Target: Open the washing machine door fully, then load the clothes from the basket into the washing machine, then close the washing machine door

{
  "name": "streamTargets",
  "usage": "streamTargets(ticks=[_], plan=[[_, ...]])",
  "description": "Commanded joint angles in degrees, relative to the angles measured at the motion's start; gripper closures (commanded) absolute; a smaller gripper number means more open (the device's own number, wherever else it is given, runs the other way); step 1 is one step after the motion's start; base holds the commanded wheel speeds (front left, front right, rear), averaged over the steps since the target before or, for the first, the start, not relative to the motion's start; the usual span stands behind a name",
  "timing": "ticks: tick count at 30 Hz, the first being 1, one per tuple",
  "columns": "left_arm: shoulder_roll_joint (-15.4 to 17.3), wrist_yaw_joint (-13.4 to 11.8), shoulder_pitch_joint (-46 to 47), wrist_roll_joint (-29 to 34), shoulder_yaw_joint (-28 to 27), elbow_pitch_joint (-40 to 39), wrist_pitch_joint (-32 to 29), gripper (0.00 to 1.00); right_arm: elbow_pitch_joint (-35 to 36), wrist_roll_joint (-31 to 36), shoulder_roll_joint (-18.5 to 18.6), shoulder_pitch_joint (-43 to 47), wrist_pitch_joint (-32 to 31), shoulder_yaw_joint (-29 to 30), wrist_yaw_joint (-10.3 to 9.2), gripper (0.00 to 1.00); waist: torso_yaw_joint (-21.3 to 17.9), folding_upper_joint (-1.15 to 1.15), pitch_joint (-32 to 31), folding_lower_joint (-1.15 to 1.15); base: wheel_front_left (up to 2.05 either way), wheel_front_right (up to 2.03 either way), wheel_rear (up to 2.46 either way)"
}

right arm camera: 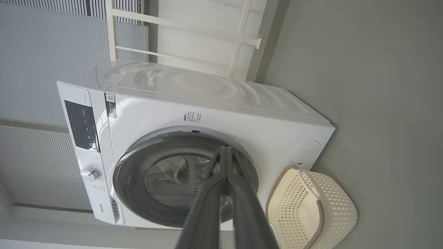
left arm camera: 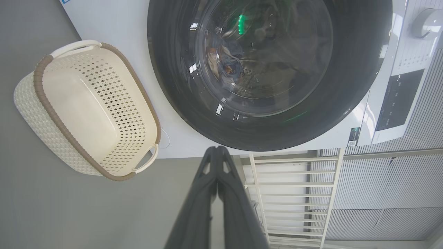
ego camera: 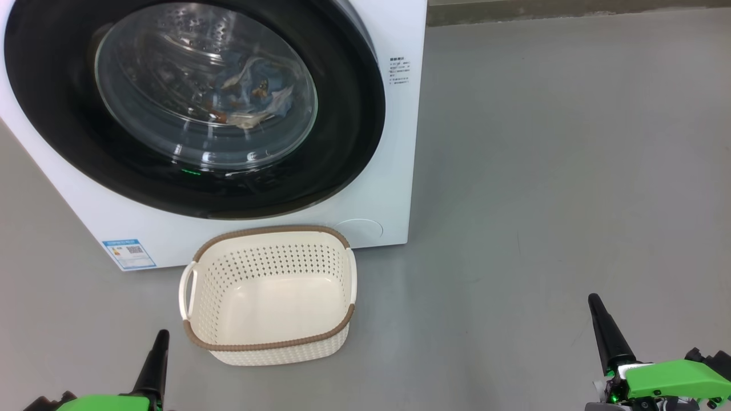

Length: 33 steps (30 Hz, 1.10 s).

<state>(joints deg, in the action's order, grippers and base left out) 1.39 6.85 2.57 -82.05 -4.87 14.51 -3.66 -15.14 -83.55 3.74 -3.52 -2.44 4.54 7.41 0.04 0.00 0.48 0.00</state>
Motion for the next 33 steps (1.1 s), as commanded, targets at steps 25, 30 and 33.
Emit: streamTargets(ticks=[25, 30, 33], plan=[[1.49, 0.64, 3.62, -10.1, -1.66, -0.45, -2.83, 1.0, 1.2, -9.84, 0.2, -2.53, -2.87, 0.51, 0.08, 1.0, -0.04, 0.0, -0.3, 0.0, 0.0, 0.0, 0.0], [1.49, 0.64, 3.62, -10.1, -1.66, -0.45, -2.83, 1.0, 1.2, -9.76, 0.14, -2.54, -2.94, 0.6, 0.08, 1.0, -0.04, 0.0, -0.3, 0.0, 0.0, 0.0, 0.0], [1.49, 0.64, 3.62, -10.11, -1.66, -0.45, -2.83, 1.0, 1.19, -9.71, 0.1, -2.54, -2.98, 0.66, 0.08, 1.0, -0.04, 0.0, -0.3, 0.0, 0.0, 0.0, 0.0]])
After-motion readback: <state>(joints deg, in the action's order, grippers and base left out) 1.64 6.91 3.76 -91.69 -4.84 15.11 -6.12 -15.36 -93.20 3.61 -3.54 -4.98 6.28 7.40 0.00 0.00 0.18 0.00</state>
